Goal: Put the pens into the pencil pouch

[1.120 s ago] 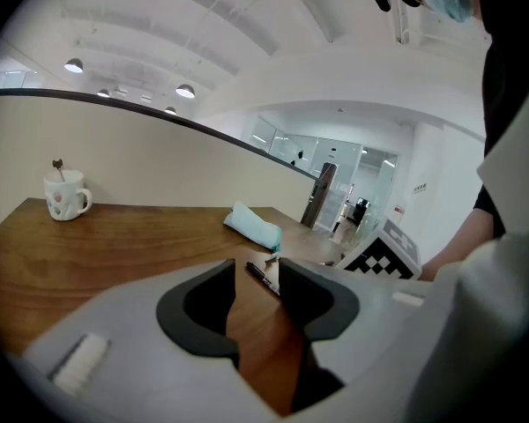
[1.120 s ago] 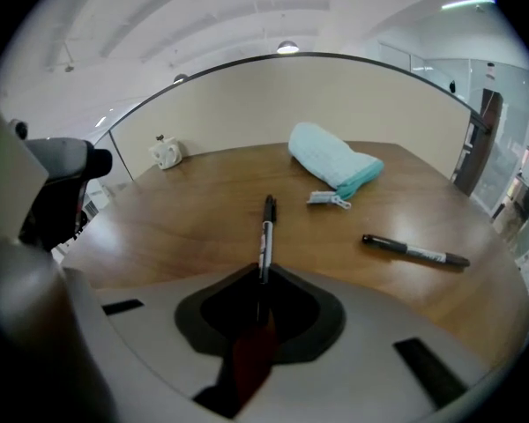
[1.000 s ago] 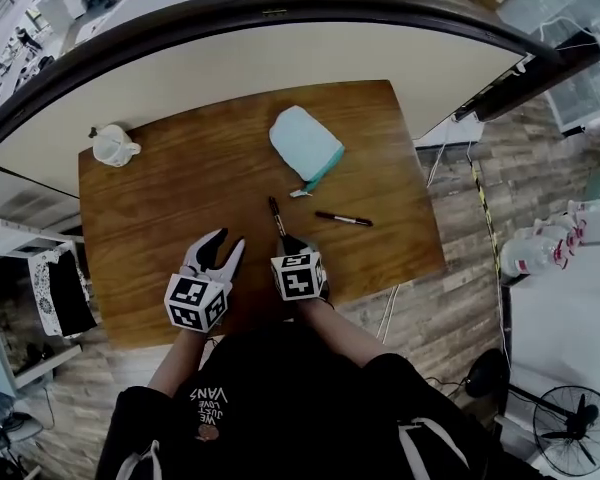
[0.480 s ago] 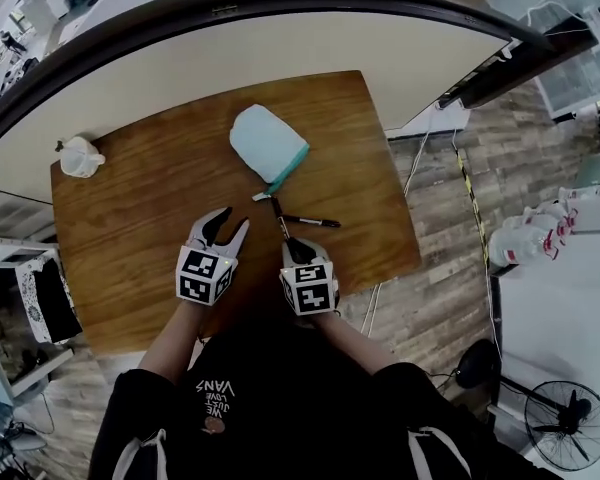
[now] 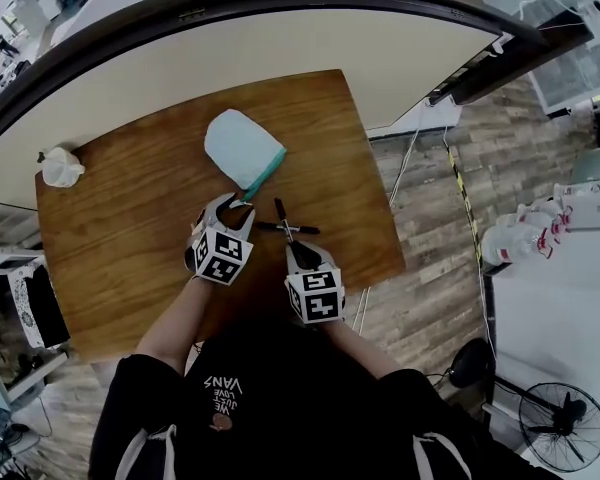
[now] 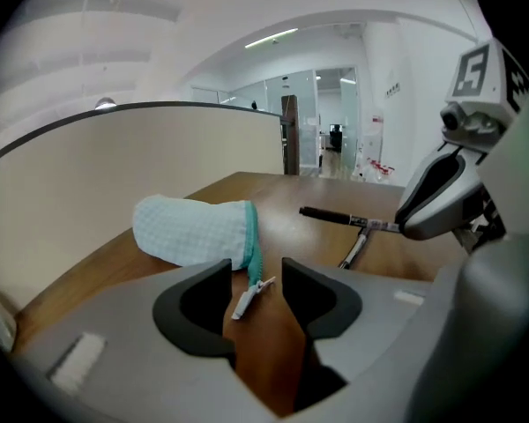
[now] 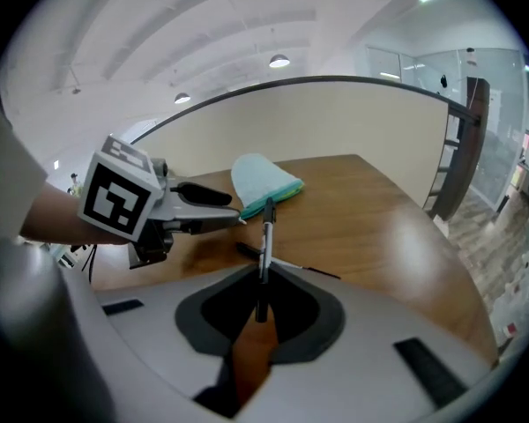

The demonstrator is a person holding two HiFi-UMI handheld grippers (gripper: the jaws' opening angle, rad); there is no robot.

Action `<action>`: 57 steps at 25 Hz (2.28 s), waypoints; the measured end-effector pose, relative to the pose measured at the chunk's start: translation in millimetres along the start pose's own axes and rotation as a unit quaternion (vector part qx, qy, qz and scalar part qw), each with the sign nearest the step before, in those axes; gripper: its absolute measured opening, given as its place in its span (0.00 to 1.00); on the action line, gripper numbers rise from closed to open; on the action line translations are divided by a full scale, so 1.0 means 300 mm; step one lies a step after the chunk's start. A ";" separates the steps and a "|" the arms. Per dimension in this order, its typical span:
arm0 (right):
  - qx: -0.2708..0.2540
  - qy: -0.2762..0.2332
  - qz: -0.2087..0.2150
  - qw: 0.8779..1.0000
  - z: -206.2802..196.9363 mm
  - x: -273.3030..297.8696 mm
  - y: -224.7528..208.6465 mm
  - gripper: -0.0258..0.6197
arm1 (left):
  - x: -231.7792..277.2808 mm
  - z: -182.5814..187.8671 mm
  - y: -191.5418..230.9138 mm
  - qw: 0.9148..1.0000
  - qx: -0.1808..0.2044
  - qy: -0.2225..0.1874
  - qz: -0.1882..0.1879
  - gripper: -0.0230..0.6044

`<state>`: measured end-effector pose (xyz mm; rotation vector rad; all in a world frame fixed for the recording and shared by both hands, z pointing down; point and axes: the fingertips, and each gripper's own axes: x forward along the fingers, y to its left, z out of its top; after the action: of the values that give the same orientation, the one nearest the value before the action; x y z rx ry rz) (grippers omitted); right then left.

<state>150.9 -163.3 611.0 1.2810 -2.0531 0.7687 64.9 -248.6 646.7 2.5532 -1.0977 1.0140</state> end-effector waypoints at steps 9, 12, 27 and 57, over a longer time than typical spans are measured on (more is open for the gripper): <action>-0.014 -0.006 0.004 1.000 0.013 -0.025 -0.046 0.11 | 0.112 0.005 0.028 0.999 0.024 0.040 0.013 0.29; -0.012 -0.006 0.003 1.000 0.011 -0.026 -0.047 0.11 | 0.125 -0.002 0.035 0.998 0.020 0.053 0.011 0.22; -0.019 -0.015 0.021 0.999 0.025 -0.025 0.100 0.11 | -0.082 0.015 0.076 0.998 -0.062 -0.005 -0.014 0.12; -0.100 0.045 0.079 0.991 0.077 0.151 0.341 0.11 | -0.493 -0.213 -0.099 0.995 -0.030 -0.038 -0.090 0.11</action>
<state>37.0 -168.4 612.7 0.9655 -2.1164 0.6590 -20.8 -116.6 600.8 2.6047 -0.8804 0.8349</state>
